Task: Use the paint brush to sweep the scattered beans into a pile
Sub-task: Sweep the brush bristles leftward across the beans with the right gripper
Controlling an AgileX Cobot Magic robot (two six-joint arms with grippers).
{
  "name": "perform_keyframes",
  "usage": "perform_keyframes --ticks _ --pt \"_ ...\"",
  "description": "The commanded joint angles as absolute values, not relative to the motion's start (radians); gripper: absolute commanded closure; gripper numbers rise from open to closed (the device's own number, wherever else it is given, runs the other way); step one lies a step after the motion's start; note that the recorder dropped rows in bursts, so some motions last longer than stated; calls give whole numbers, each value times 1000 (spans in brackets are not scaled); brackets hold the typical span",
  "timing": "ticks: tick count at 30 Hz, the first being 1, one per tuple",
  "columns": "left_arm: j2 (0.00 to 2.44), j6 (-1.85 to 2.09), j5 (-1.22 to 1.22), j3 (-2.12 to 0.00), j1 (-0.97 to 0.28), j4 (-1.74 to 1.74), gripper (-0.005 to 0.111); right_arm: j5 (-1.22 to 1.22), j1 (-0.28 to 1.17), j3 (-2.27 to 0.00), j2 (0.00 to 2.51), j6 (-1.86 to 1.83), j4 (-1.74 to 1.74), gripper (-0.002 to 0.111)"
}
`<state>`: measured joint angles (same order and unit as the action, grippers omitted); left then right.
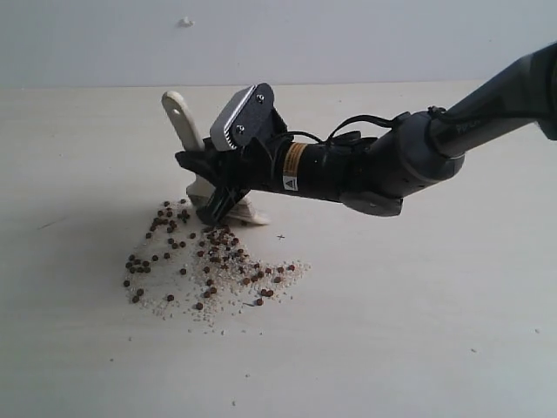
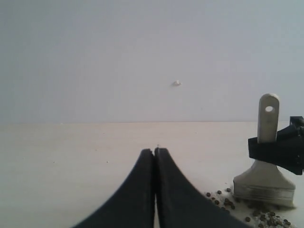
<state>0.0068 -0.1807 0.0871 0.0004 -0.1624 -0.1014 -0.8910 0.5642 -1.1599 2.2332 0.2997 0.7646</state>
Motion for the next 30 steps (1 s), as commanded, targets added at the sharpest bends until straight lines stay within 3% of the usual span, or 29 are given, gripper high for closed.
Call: perform_keyframes --ticks 1,17,23,30 --pt "0 -186 79 0 -159 -94 107 -862 564 -1156 2220 501 968 108" --pt "0 -186 79 0 -159 -94 107 -777 564 -1170 2099 236 731 108" --pt "0 -186 79 0 -159 -94 107 -782 564 -1257 2163 92 737 108" --pt "0 -186 79 0 -159 -94 107 -884 564 -1404 2282 192 888 108"
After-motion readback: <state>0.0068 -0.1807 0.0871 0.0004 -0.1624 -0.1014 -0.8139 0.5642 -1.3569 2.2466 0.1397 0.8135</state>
